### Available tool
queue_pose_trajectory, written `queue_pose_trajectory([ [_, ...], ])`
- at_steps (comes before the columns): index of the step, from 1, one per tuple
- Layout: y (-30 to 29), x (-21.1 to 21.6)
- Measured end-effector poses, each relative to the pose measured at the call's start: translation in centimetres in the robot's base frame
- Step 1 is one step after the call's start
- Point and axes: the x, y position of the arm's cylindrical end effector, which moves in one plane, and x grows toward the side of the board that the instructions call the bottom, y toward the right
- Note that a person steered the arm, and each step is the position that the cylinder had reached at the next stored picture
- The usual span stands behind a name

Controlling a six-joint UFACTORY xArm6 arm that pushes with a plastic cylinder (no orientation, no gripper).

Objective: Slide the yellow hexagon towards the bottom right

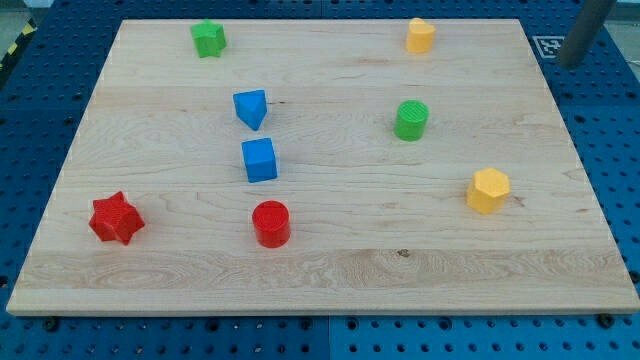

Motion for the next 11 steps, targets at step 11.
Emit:
queue_pose_trajectory([
  [11, -17.5, 12.8],
])
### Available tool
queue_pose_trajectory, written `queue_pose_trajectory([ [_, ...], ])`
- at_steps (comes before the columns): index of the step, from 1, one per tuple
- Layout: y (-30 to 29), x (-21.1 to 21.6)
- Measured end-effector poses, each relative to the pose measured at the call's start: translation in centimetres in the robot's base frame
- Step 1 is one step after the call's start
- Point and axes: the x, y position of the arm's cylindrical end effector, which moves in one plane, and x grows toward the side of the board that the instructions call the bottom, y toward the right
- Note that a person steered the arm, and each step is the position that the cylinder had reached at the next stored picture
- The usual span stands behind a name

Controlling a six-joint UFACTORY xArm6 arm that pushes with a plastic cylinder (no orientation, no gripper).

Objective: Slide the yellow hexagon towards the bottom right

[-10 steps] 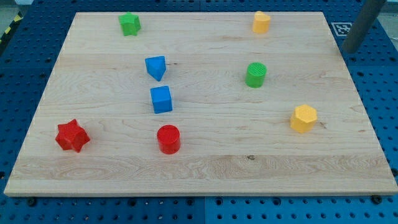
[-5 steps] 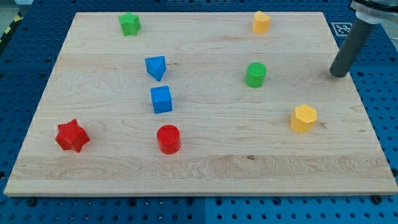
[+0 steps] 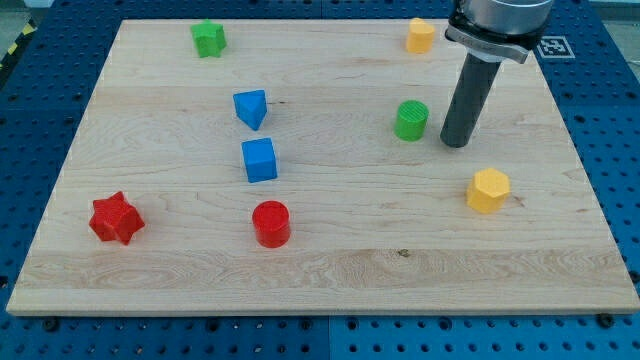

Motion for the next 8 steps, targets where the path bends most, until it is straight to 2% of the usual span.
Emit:
queue_pose_trajectory([
  [1, 1.9, 3.4],
  [2, -0.5, 6.1],
  [3, -3.7, 5.8],
  [5, 1.9, 7.9],
  [8, 1.3, 13.9],
])
